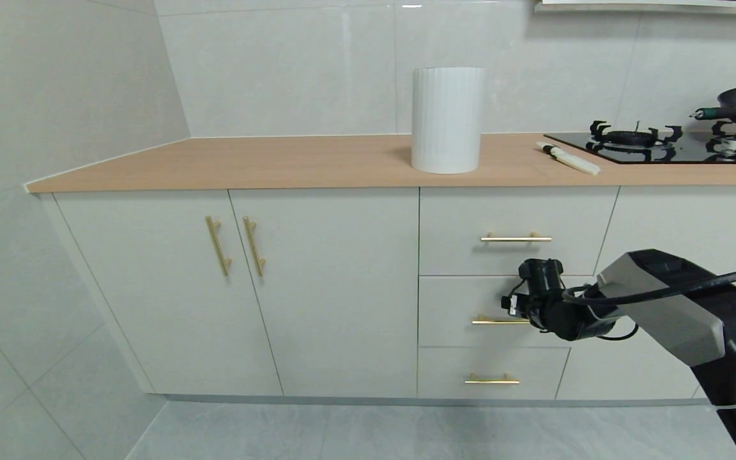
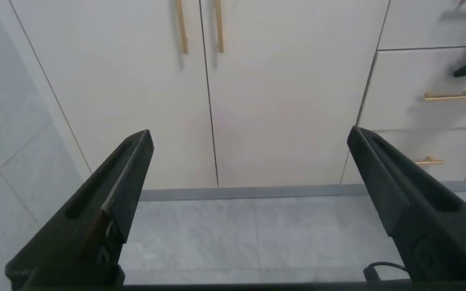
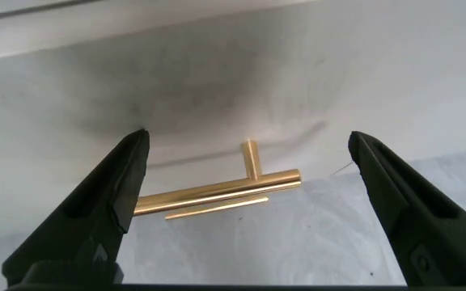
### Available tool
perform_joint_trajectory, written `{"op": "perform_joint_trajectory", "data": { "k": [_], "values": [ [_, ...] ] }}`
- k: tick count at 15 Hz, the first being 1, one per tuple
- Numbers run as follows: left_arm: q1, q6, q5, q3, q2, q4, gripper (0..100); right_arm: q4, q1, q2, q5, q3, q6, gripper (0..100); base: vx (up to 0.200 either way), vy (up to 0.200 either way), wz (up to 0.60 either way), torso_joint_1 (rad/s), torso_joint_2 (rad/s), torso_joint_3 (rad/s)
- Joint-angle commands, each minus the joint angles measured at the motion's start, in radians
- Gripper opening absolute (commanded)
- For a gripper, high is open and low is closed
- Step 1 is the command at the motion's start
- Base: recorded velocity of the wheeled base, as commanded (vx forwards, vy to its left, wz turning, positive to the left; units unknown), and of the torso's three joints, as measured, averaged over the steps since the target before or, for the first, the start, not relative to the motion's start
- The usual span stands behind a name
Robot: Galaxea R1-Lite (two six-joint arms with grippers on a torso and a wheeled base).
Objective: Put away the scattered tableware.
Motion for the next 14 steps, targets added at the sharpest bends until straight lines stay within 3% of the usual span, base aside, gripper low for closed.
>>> {"op": "perform_joint_trajectory", "data": {
  "k": [1, 4, 8, 11, 14],
  "values": [
    [0.0, 0.0, 0.0, 0.0, 0.0, 0.0, 100, -0.001, 0.0, 0.017, -0.01, -0.031, 0.015, 100, 0.0, 0.0, 0.0, 0.0, 0.0, 0.0],
    [0.0, 0.0, 0.0, 0.0, 0.0, 0.0, 100, 0.001, 0.0, 0.051, -0.033, -0.098, 0.048, 100, 0.0, 0.0, 0.0, 0.0, 0.0, 0.0],
    [0.0, 0.0, 0.0, 0.0, 0.0, 0.0, 100, 0.004, 0.0, 0.028, -0.036, -0.08, 0.052, 100, 0.0, 0.0, 0.0, 0.0, 0.0, 0.0],
    [0.0, 0.0, 0.0, 0.0, 0.0, 0.0, 100, 0.002, 0.0, -0.087, -0.031, 0.058, 0.051, 100, 0.0, 0.0, 0.0, 0.0, 0.0, 0.0],
    [0.0, 0.0, 0.0, 0.0, 0.0, 0.0, 100, 0.001, 0.032, -0.351, -0.03, 0.367, 0.046, 100, 0.0, 0.0, 0.0, 0.0, 0.0, 0.0]
  ]
}}
